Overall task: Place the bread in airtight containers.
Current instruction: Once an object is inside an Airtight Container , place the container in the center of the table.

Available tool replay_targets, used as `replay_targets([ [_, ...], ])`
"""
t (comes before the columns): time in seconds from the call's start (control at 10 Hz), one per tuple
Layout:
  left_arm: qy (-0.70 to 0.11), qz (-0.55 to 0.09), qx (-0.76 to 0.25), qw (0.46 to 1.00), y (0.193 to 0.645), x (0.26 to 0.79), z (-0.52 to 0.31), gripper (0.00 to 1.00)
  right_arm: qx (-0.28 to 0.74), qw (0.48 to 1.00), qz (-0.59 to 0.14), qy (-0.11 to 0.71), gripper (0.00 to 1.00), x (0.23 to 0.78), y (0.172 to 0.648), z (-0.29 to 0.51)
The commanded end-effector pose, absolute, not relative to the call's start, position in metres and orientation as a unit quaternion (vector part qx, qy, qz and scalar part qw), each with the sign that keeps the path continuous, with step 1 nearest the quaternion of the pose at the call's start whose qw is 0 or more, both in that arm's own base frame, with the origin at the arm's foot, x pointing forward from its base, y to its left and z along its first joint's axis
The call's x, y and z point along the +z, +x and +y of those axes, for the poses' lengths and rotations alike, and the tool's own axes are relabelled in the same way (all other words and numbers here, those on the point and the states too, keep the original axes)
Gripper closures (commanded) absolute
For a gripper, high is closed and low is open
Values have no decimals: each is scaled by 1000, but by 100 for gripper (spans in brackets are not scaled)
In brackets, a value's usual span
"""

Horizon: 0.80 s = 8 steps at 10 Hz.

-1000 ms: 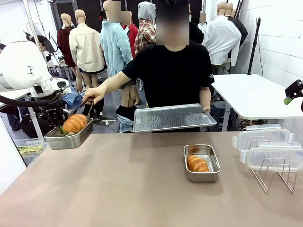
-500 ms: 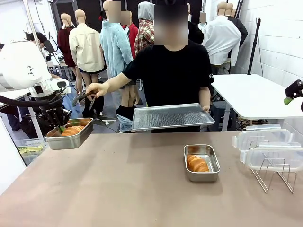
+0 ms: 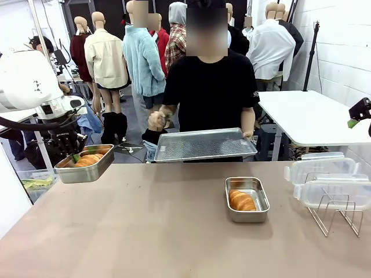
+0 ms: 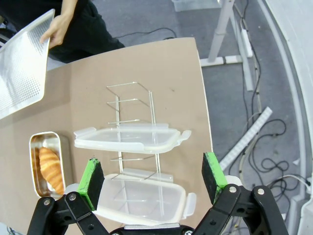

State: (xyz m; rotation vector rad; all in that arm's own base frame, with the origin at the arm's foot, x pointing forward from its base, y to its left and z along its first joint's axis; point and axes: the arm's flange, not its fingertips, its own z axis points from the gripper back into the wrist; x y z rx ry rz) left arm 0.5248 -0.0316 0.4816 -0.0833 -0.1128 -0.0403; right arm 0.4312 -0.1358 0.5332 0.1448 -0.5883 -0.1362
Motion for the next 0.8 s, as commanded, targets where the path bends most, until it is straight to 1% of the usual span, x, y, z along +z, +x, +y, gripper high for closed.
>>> replay_targets([
  [0.0,-40,-62,-20,997,525,485,-30,100,-75,951,-291,68,0,533,433,-134],
  [0.7,-40,-62,-20,997,525,485,-30,100,-75,951,-291,68,0,533,433,-134],
])
